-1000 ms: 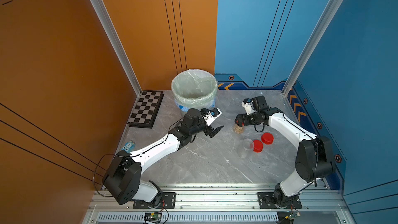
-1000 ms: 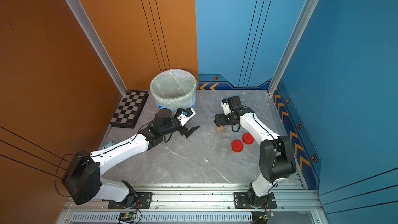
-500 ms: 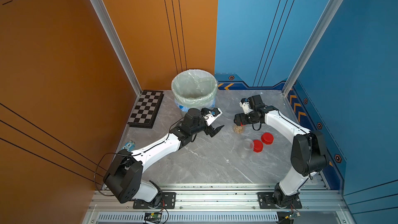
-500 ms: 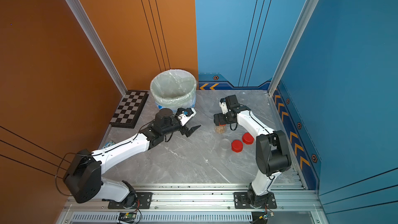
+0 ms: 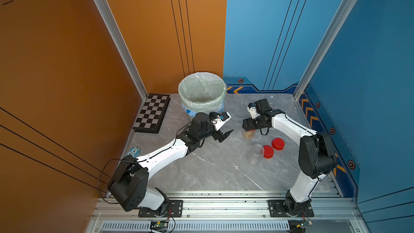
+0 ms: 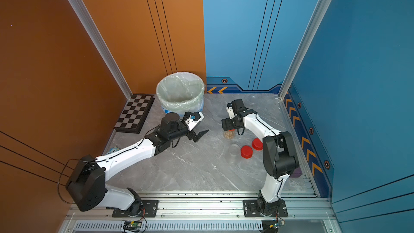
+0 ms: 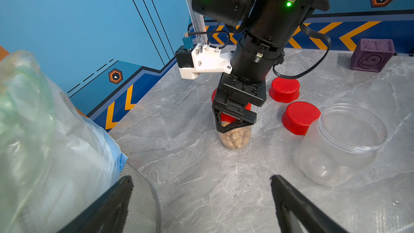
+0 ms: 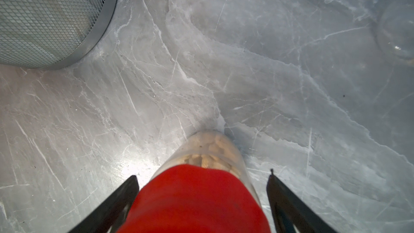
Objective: Empty moldy peanuts from jars
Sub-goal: Pick up the jar from the center of the board.
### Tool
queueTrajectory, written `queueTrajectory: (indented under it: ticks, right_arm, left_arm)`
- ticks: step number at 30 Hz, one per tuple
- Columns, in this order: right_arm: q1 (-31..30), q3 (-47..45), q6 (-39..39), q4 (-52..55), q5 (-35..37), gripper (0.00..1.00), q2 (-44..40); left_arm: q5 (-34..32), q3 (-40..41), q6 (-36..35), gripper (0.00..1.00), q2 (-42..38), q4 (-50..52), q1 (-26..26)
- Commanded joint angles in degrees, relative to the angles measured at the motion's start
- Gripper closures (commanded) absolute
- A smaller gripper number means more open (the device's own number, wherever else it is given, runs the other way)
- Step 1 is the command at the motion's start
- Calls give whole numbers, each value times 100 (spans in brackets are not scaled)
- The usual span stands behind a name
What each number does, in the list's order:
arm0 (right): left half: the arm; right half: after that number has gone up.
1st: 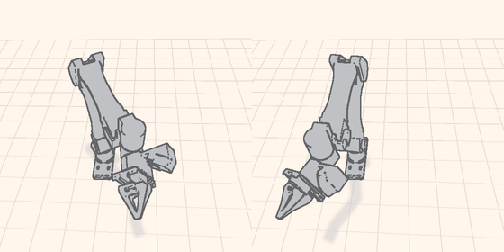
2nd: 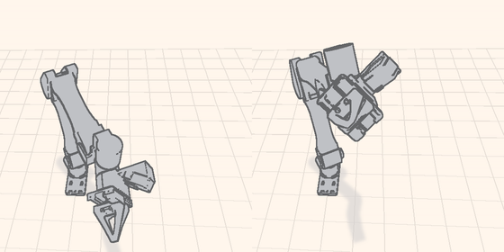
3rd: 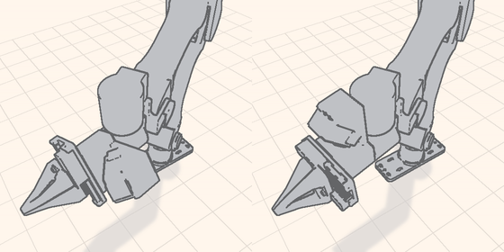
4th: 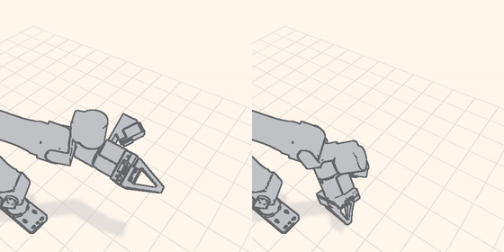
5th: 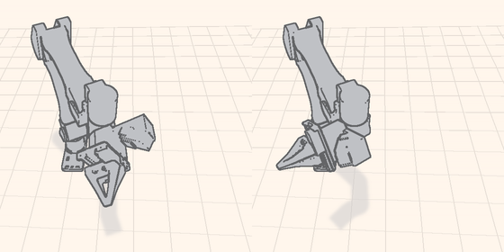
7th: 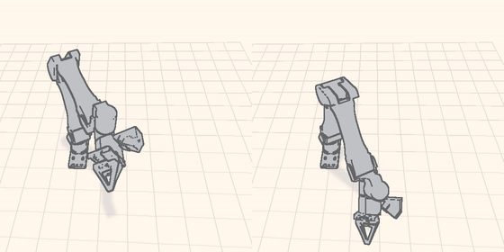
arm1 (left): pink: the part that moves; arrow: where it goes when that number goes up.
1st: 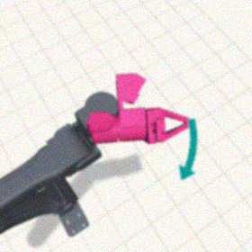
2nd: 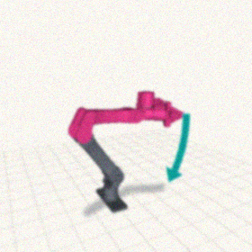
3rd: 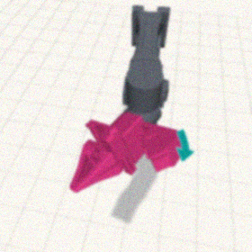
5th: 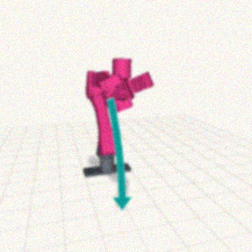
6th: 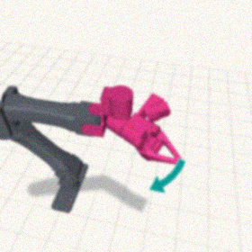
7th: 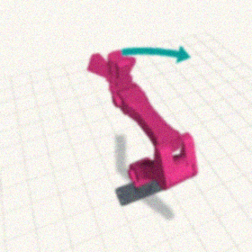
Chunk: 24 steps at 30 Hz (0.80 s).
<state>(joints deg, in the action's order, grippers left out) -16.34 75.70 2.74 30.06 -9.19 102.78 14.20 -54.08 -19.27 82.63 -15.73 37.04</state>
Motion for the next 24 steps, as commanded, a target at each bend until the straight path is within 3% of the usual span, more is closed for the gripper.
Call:
queueTrajectory:
  ticks: [1, 6, 13, 18, 24]
  right_arm:
    - [-46, 95, -64, 159, 105, 12, 62]
    - [-30, 50, -81, 166, 191, 18, 12]
    - [16, 75, -89, 185, 22, 43, 96]
    - [44, 107, -19, 182, 9, 49, 68]
    - [331, 261, 359, 132, -721, 52, -163]
  left_arm:
    - [156, -31, 8, 2, 43, -128, -66]
    - [180, -54, 27, 2, 73, -124, -74]
    - [162, -50, 23, 2, 91, -133, -83]
    - [184, -24, 19, 2, 130, -202, -107]
    - [322, -14, 8, 2, 179, -305, -153]
